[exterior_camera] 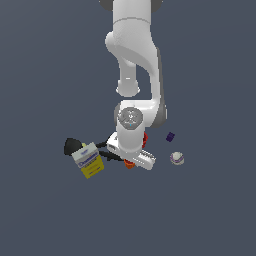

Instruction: Pick up a designated object from a clutter of objects.

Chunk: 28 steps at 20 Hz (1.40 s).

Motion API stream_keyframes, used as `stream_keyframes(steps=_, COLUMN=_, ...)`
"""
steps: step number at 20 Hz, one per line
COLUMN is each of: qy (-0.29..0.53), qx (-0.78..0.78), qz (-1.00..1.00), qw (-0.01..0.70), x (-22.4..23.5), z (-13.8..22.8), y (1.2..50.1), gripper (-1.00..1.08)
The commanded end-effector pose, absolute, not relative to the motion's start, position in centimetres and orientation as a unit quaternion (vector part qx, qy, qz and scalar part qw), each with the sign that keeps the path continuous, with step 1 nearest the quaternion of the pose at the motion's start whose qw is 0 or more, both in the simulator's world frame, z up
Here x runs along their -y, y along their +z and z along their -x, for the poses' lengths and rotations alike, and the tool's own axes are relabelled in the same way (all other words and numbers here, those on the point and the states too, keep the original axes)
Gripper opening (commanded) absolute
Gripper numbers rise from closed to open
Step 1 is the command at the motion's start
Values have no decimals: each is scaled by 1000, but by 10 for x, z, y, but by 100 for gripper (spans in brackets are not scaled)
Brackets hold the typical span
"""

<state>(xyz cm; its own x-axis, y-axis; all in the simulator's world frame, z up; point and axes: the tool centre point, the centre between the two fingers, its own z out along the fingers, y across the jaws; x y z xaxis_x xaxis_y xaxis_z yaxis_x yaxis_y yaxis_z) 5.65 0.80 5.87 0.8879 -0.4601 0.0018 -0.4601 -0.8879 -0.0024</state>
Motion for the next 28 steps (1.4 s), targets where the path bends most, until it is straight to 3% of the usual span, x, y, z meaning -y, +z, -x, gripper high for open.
stream_keyframes(steps=1, qy=-1, qx=-238, qz=971, qw=0, x=-1, z=-58, y=72, gripper=-100)
stream_keyframes(steps=28, qy=0, qx=-238, qz=971, qw=0, x=86, z=-101, y=337, gripper=-100)
